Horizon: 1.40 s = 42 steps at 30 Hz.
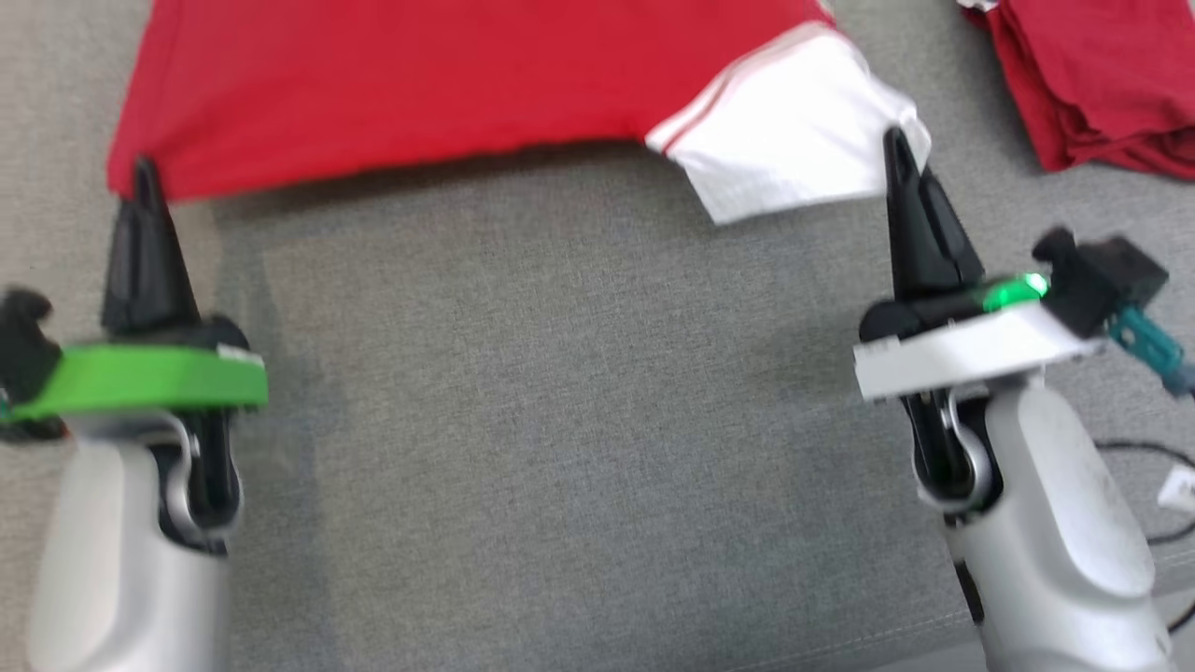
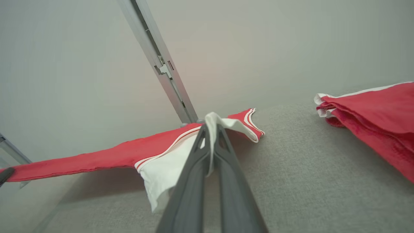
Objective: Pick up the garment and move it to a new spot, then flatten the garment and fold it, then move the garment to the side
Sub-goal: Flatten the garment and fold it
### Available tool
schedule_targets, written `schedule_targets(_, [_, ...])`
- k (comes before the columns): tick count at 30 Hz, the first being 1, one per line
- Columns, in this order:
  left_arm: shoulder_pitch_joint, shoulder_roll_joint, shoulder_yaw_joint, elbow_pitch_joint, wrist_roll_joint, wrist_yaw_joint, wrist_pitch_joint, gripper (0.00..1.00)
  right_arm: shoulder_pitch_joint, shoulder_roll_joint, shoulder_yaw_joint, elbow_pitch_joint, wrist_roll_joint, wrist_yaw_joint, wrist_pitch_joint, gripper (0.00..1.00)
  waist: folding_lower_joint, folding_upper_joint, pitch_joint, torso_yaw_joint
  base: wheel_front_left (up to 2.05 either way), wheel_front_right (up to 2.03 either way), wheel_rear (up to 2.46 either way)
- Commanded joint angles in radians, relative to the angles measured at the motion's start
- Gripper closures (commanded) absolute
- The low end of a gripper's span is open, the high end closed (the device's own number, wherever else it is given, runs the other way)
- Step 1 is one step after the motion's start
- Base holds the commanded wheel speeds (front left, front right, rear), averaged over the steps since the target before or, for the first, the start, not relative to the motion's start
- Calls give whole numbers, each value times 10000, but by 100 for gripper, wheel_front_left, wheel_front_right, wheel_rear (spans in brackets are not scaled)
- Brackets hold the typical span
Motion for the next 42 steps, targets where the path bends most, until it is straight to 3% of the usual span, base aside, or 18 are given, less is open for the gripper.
schedule_targets(1, [634,-130,155,-326,-74,-25,-30,100,614,-45,-131,-268,147,-12,17,100,0,0,-981,152,0,0,0])
schedule_targets(11, [3905,-832,496,-2023,-62,-24,-30,100,4020,-41,-765,-2174,40,-12,780,100,0,0,-2526,430,0,0,0])
schedule_targets(21, [5850,-1167,388,-2949,74,142,-18,100,6113,-41,-749,-3567,454,-12,1354,100,0,0,-3008,355,0,0,0])
schedule_targets(30, [5289,-1259,-45,-2239,86,207,-8,100,5465,-40,-677,-2942,-10,-12,1529,100,0,0,-2830,425,0,0,0])
schedule_targets(42, [2802,-1306,-142,201,-941,99,138,100,2558,-38,-382,-380,-146,-11,1248,100,0,0,-2195,681,0,0,0])
